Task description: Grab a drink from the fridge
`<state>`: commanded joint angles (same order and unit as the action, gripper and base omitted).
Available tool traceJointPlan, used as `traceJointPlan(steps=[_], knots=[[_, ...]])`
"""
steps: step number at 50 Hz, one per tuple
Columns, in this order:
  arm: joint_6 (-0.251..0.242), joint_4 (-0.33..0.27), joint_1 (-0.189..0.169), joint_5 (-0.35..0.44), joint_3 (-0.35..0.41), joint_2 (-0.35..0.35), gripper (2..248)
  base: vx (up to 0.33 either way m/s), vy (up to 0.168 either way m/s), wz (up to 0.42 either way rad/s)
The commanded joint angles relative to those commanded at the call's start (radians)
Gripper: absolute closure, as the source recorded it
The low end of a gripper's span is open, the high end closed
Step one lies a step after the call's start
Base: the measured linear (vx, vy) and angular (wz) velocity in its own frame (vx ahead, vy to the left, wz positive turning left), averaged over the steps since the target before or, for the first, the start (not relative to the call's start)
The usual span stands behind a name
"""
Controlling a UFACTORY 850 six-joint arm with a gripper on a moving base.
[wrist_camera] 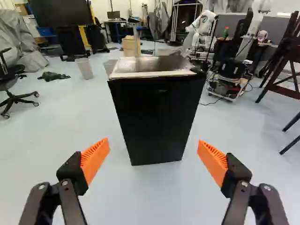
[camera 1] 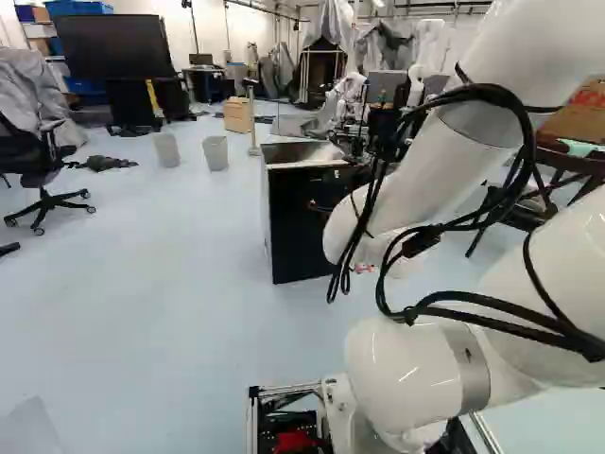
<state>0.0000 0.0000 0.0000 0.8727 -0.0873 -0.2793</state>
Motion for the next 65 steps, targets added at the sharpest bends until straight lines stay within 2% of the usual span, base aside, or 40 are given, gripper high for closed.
traceJointPlan(steps=[65], knots=[[0.0, 0.0, 0.0, 0.0, 0.0, 0.0, 3, 0.006, 0.002, 0.004]])
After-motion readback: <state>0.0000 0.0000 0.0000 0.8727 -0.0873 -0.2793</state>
